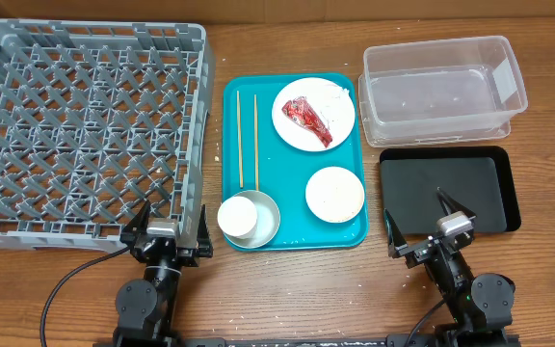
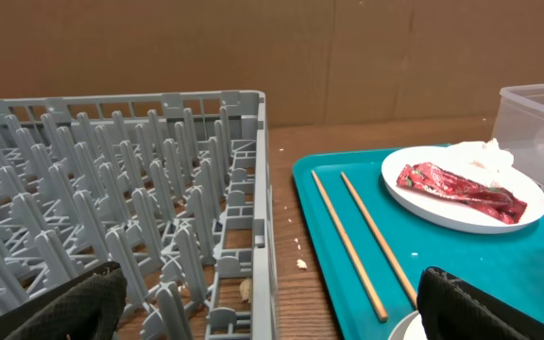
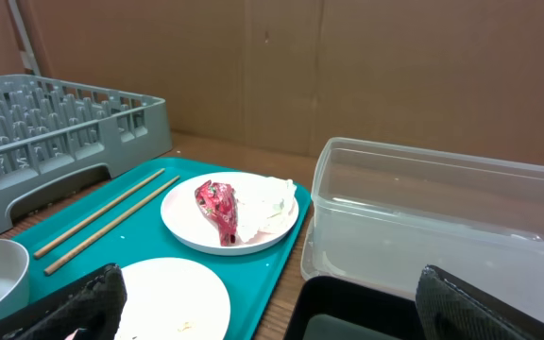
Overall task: Sort waste into correct bins and load items into the dishwasher
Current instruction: 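Raise both grippers from rest toward the teal tray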
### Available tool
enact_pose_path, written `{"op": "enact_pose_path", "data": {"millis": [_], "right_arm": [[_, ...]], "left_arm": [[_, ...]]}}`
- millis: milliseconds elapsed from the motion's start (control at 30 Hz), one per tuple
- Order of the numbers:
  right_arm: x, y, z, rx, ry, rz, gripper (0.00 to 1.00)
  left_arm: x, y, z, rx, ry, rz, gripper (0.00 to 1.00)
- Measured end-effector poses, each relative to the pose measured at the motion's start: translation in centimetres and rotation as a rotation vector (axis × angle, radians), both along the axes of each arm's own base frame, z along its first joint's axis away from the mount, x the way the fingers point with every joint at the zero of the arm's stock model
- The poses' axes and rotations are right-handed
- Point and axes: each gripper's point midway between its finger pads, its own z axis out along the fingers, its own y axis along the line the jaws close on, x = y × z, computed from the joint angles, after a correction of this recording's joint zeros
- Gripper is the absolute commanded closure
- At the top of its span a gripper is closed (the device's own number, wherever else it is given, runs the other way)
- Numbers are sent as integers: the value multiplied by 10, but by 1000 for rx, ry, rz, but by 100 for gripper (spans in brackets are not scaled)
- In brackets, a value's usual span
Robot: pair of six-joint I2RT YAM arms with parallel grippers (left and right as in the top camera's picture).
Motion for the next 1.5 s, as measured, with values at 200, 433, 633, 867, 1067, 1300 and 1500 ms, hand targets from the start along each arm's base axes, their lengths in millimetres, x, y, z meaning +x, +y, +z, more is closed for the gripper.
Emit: {"op": "enact_pose_path", "data": {"millis": [200,433,633,867,1067,1300,1500], "right_arm": [[0,0,0,0,0,0,0],[0,0,0,0,0,0,0],[0,0,0,0,1,0,0],[0,0,0,0,1,0,0],[0,0,1,1,-6,2,0],[-7,15,1,29,22,96,0],[-24,19,39,134,180,120,0]], "left_arm": [[0,0,0,0,0,0,0],[0,0,0,0,0,0,0],[0,0,0,0,0,0,0],[0,0,1,-1,-5,0,0],[0,-4,1,-8,-2,-25,0],[-5,-35,2,-97,16,-197,0],[-15,-40,58,-150,-21,-236,0]]}}
